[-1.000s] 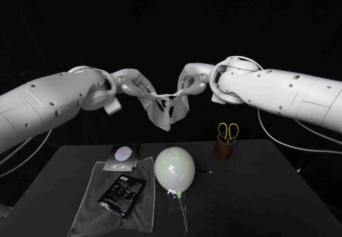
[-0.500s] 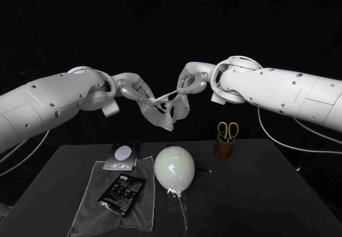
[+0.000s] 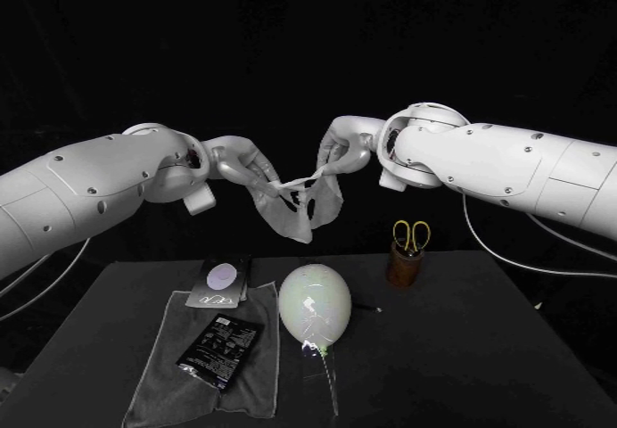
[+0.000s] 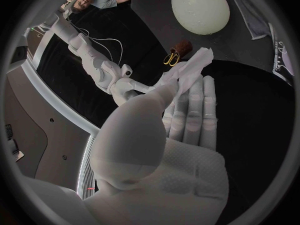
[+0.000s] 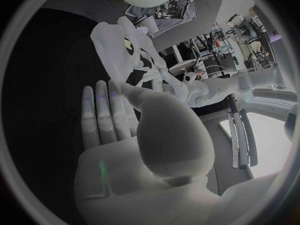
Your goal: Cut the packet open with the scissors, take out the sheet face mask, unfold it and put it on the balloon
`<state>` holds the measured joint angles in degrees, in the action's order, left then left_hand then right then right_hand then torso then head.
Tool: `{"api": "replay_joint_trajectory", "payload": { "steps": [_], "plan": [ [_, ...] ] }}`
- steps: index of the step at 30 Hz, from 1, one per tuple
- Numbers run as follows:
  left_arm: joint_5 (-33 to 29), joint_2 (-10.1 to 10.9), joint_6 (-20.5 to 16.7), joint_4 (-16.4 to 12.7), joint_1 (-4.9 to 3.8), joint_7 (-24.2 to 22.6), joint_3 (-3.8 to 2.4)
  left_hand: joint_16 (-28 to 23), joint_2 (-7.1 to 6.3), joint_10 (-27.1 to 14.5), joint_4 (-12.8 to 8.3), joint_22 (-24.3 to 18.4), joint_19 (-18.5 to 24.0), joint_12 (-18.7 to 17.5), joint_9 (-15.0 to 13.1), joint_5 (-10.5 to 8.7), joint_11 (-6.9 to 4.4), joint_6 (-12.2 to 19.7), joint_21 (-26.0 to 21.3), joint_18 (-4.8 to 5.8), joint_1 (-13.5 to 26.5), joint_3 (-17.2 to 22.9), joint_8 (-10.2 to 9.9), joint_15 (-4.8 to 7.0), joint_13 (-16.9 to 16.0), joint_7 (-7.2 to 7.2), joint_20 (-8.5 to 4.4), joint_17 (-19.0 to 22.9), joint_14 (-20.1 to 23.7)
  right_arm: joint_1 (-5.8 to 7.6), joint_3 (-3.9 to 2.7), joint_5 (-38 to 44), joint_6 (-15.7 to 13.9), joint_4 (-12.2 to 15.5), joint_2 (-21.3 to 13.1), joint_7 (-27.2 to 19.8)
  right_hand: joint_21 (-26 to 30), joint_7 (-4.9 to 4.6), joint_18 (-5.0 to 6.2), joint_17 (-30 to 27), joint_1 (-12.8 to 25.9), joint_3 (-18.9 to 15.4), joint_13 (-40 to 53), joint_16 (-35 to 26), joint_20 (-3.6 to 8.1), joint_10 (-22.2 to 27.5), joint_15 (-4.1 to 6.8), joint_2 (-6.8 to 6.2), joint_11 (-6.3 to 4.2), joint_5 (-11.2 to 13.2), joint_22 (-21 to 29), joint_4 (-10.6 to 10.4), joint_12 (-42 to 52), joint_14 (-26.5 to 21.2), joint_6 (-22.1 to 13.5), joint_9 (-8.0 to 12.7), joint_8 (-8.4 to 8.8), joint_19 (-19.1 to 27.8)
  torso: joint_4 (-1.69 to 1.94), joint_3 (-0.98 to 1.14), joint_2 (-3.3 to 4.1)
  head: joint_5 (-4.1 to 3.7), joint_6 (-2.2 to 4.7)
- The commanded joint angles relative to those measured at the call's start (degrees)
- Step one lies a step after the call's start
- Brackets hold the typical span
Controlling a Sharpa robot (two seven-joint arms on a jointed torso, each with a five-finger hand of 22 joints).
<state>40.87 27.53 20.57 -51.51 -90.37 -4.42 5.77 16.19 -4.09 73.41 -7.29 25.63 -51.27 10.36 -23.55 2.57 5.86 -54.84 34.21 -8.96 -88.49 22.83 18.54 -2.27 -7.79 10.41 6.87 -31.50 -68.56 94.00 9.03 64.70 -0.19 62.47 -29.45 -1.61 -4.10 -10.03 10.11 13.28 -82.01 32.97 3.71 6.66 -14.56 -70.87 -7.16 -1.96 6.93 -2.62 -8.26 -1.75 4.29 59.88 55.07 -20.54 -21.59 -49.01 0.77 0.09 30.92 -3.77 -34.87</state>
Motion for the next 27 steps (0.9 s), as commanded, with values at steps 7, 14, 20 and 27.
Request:
{"api": "replay_joint_trajectory", "payload": {
  "steps": [7,14,20,27],
  "plan": [
    [-4.4,0.5,0.3,-1.5,0.02,1.9,0.50,0.5,-0.49,-0.2,-1.5,0.5,0.6,0.9,0.5,0.16,-0.21,-0.4,0.8,-0.79,0.8,0.8,-0.9,0.11,-0.5,-0.37,0.50,-0.4,0.1,-0.08,0.02,-1.5,-1.1,0.5,0.0,0.5,-0.2,0.10,0.52,-0.1,0.6,0.4,0.0,-0.3,0.02,-0.4,0.15,0.16,0.03,-0.1,0.1,0.1,-0.4,0.3,0.3,0.0,-0.34,-0.3,-0.04,-0.02,-0.04,0.03,0.11],
    [-5.3,0.8,-0.7,-1.4,0.39,2.5,0.85,1.3,-0.96,-0.2,-0.5,1.0,0.6,1.4,1.5,0.16,-1.25,2.5,1.5,-0.28,3.1,-0.2,-3.0,0.48,-1.1,-1.31,1.66,-1.3,-0.3,-0.09,0.02,-3.0,-1.6,1.0,-0.2,0.4,-0.2,0.10,0.52,-0.1,0.6,0.4,0.0,-0.3,0.02,-0.4,0.15,0.16,0.03,-0.1,0.1,0.1,-0.4,0.3,0.3,0.0,-0.34,-0.3,0.02,-0.02,0.06,0.04,0.25],
    [-5.1,0.9,-1.2,-1.1,0.87,3.1,0.98,1.5,-1.05,-0.2,-0.3,1.1,0.6,1.5,1.8,0.16,-1.14,3.0,1.5,-0.42,3.5,-0.3,-3.4,0.47,-1.2,-1.06,1.78,-1.5,-0.4,-0.10,0.02,-3.4,-1.6,1.2,-0.3,0.5,-0.2,0.09,0.52,-0.1,0.7,0.4,0.0,-0.3,0.02,-0.5,0.15,0.17,0.03,-0.1,0.1,0.2,-0.4,0.3,0.3,0.0,-0.33,-0.3,0.01,-0.02,-0.01,0.00,0.12],
    [-4.9,1.1,-2.2,-0.9,1.50,3.2,1.14,2.0,-2.37,-1.0,2.3,0.1,0.9,1.1,2.1,0.14,-0.77,3.7,0.2,-0.66,7.9,-1.9,-3.9,-0.10,-1.1,-0.93,2.47,-2.2,-0.3,-0.10,0.02,-3.4,-1.2,1.3,-0.5,0.6,-0.2,0.09,0.52,-0.1,0.7,0.4,0.0,-0.3,0.02,-0.5,0.15,0.17,0.03,-0.1,0.1,0.2,-0.4,0.3,0.3,0.0,-0.33,-0.3,0.03,0.01,-0.01,-0.16,0.05]
  ]
}}
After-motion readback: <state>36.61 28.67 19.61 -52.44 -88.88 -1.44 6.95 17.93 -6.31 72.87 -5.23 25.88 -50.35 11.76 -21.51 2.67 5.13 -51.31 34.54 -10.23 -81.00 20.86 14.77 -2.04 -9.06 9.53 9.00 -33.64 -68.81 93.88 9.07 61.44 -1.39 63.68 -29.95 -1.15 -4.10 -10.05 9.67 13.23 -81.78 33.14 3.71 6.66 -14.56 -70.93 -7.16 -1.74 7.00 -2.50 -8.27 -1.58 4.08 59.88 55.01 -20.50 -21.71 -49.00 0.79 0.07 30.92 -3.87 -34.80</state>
